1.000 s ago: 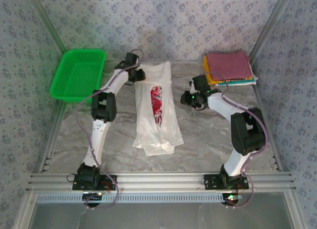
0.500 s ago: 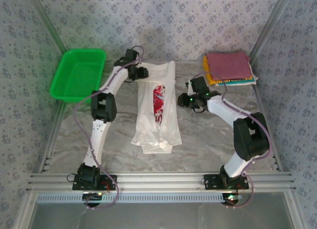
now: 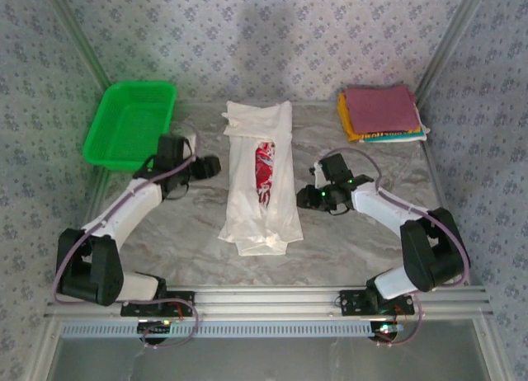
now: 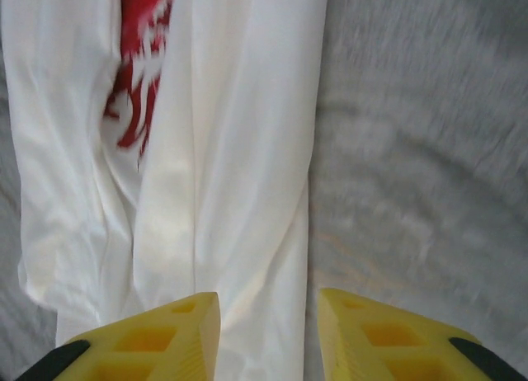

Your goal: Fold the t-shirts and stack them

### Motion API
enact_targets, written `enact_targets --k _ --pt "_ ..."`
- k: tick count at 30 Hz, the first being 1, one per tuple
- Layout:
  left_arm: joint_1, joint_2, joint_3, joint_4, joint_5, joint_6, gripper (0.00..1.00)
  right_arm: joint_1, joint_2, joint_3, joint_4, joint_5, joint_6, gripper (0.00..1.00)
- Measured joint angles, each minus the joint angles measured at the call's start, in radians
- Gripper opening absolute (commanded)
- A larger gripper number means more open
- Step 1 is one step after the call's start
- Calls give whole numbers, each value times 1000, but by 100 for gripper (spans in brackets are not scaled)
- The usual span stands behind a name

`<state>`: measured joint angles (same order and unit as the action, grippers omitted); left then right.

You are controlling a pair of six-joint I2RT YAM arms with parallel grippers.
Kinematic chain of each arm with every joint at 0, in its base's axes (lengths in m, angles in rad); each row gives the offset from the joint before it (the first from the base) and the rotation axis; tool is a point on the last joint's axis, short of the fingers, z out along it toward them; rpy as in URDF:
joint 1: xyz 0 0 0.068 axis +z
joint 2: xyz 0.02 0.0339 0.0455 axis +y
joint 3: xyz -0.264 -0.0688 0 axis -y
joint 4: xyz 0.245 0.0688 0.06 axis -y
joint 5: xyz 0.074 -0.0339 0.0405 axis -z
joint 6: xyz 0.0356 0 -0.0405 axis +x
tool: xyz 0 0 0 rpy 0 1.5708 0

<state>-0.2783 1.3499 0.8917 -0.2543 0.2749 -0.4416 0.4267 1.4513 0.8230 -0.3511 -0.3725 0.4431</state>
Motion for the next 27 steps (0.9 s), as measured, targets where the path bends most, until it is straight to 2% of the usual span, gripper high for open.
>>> enact_targets --k 7,12,17,27 --pt "-53 -9 -215 -57 90 -64 63 46 -29 -97 -5 -87 64 45" --pt "-118 -31 -278 -23 137 -118 64 86 -36 -141 -1 -98 95 47" --pt "-161 -39 -294 -21 136 -153 66 87 -38 -160 3 -99 114 50" --pt "-239 -51 -342 29 133 -215 57 87 -39 -179 36 -95 119 50"
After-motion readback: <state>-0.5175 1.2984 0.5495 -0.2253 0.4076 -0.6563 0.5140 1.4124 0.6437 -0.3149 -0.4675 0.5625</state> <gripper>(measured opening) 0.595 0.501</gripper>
